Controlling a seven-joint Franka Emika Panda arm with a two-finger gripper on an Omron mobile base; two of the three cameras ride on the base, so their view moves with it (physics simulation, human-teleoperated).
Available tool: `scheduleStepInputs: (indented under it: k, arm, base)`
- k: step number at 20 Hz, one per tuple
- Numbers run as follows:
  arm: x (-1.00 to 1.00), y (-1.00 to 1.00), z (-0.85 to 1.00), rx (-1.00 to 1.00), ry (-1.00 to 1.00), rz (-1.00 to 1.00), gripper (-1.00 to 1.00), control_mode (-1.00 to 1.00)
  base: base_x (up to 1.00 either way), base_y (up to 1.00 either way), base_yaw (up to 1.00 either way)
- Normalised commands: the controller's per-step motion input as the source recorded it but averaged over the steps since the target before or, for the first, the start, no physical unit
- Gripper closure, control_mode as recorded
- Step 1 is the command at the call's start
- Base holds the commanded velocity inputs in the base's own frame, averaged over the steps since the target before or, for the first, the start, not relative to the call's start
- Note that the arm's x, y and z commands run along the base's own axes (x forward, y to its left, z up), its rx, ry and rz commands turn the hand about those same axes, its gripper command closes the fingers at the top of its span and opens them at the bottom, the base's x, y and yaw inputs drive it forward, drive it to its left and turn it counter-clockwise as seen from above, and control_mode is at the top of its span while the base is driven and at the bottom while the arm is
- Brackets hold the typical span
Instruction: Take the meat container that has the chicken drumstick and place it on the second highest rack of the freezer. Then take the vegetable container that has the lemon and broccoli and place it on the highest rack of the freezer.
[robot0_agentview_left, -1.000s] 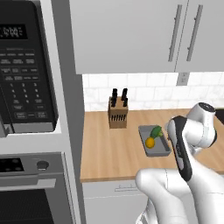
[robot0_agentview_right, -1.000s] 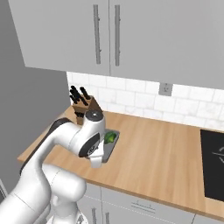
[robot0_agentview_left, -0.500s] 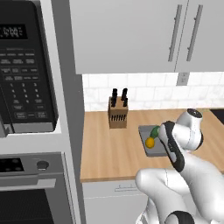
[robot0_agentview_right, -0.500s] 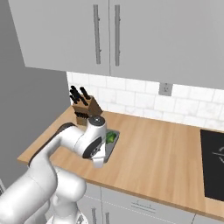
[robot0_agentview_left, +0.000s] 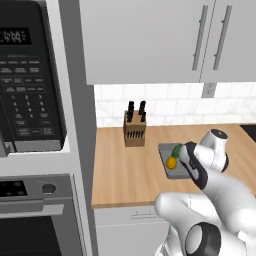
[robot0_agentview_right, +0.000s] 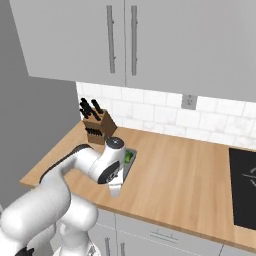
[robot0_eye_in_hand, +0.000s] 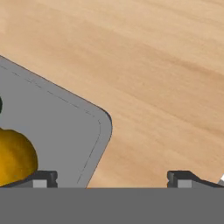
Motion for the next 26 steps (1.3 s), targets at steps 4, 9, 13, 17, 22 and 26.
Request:
scheduleStepInputs:
  k: [4,9,13,17,22,26]
  arm:
    - [0.17,0.00,-0.39,0.00,0.01,-0.06,-1.00,-1.00]
    - [0.28,0.02,-0.46,0.00,0.07,-0.04,-1.00,-1.00]
    - [0.27,0.14,-0.50,-0.02,0.09,0.00,-1.00,-1.00]
    - [0.26,0.01,-0.27,0.00,0.03,0.00,-1.00,-1.00]
    - [0.19,0.01,-0.34,0.00,0.04,0.00,1.00,-1.00]
    - [0.03,0.05,-0.26,0.00,0.01,0.00,1.00,-1.00]
  base:
    - [0.00,0.00,0.00]
    - [0.00,0.00,0.00]
    - [0.00,0.00,0.00]
    - [0.00,0.00,0.00]
    - [0.00,0.00,0.00]
    - [0.00,0.00,0.00]
